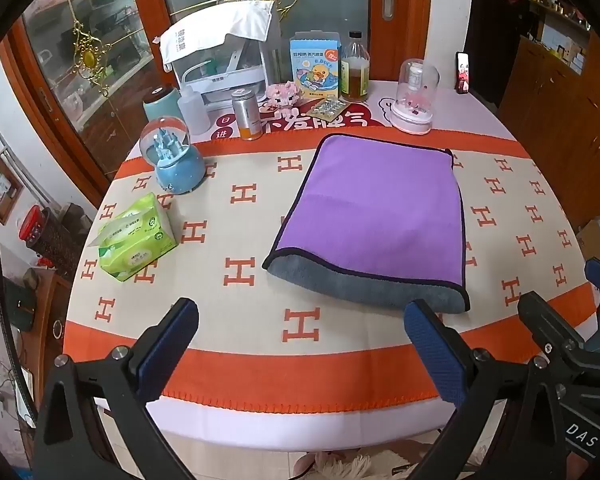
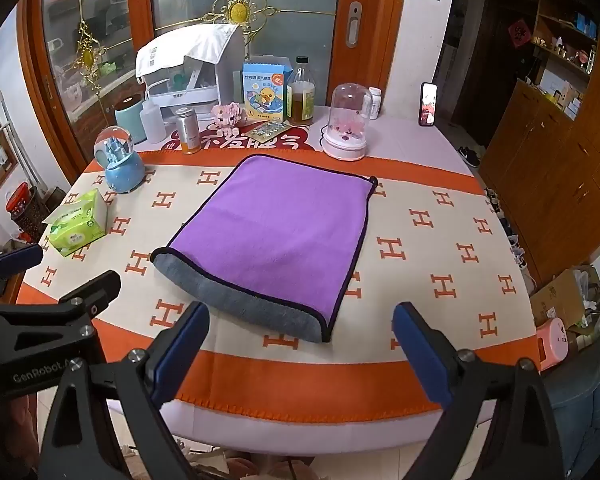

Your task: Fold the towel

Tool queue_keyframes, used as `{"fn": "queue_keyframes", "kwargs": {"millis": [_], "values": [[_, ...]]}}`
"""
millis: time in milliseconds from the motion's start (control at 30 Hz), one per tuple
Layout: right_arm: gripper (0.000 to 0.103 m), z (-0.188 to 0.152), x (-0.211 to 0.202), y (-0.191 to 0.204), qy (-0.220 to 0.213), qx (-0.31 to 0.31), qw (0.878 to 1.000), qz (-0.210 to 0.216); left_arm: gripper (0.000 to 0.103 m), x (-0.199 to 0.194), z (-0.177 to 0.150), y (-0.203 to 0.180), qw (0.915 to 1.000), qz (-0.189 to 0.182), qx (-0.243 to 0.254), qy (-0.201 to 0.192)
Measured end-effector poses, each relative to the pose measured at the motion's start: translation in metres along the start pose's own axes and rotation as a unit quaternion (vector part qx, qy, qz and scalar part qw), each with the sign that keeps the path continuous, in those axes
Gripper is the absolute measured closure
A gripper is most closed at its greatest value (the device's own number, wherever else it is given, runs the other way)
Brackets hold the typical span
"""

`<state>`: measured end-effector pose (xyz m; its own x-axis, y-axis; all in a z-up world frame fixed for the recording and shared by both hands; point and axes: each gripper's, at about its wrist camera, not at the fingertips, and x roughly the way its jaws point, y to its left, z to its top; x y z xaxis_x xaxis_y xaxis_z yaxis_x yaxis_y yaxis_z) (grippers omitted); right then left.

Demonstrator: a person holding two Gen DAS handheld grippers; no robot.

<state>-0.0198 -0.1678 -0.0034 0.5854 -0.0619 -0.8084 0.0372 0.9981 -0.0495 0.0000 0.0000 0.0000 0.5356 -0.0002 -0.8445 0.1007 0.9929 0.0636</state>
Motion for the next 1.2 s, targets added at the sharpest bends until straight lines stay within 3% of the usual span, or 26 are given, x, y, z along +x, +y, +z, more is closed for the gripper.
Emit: {"fn": "queue_keyframes", "kwargs": {"millis": [1200], "values": [[0.009,-0.0077,-0.0011,-0.0033,0.017,0.015,1.000,-0.008,0.001,-0.0011,-0.0094,-0.0022,0.9999,-0.001,0.010,0.006]]}}
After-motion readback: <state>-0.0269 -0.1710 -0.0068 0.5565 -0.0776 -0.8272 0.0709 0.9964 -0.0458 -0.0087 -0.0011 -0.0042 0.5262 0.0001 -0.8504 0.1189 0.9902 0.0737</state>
